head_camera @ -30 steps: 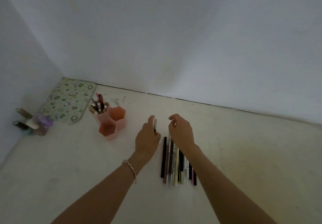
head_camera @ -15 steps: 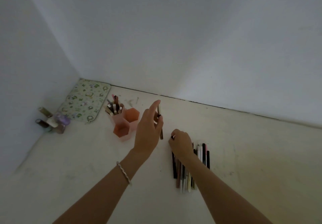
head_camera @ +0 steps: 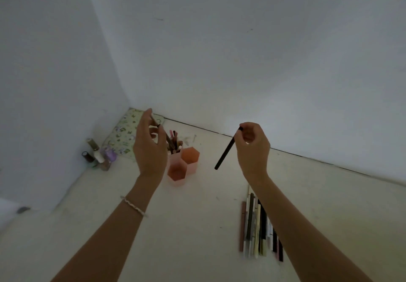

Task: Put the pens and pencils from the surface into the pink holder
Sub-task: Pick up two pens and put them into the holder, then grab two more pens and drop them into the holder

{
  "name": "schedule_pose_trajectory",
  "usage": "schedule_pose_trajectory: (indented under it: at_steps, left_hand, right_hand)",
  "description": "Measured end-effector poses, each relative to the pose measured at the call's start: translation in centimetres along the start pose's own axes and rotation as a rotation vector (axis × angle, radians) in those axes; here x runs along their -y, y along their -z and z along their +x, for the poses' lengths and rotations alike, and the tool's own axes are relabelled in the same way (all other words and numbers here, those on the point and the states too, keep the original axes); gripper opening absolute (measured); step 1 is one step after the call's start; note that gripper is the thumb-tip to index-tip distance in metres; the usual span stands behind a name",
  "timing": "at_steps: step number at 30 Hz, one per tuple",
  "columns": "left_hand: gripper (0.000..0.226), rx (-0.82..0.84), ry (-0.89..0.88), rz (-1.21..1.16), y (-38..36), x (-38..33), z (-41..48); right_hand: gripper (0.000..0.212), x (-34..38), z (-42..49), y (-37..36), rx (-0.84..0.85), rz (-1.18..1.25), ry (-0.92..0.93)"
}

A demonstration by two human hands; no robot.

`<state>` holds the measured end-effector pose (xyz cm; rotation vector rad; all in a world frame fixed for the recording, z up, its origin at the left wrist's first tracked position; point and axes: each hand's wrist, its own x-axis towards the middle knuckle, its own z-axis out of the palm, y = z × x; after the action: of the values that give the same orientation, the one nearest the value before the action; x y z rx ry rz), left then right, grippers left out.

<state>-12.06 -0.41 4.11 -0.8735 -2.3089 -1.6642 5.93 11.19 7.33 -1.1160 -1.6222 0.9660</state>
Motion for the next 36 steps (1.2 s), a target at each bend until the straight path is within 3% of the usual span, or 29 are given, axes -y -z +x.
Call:
schedule_pose_trajectory:
  at_steps: [3, 6, 8, 16, 21, 25, 28, 31, 36]
  left_hand:
    - [0.041, 0.082, -0.006, 0.074, -0.4, 0.8, -0.2]
    - [0.019, 0.165, -0.179, 0.313, -0.8, 2.5, -0.5]
    - [0.027, 0.186, -0.250, 0.413, -0.7, 3.3, -0.8]
    - [0.026, -0.034, -0.186, 0.199, 3.1, 3.0, 1.3]
    - [0.025, -0.039, -0.121, 0.108, 5.1, 3.0, 1.6]
    - [0.022, -0.009, -0.066, 0.096, 5.3, 2.8, 0.7]
    - [0.023, 0.039, -0.085, 0.082, 4.2, 1.7, -0.9]
    - [0.018, 0.222, -0.115, 0.057, 1.6, -1.0, -4.0]
    - [0.027, 0.922, 0.171, 0.324, -5.0, -3.1, -11.9]
  right_hand:
    - [0.015, 0.5, -0.6, -0.5, -0.010, 0.028, 0.027]
    - [0.016, 0.9, -1.0, -1.0, -0.026, 0.048, 0.029]
    - [0.016, 1.4, -1.1, -1.6, -0.026, 0.063, 0.036]
    - [0.015, 4.8, -1.8, -7.2, 0.023, 0.177, 0.129]
    - [0.016, 2.4, -3.2, -10.2, 0.164, 0.026, 0.174]
    - [0.024, -0.7, -3.9, -10.9, 0.430, -0.422, 0.380]
    - [0.039, -0.9, -3.9, -9.5, 0.423, -0.460, 0.392]
    - [0.044, -0.7, -2.7, -6.4, 0.253, -0.367, 0.289]
    - [0.038, -1.8, -0.9, -1.1, 0.116, -0.289, 0.131]
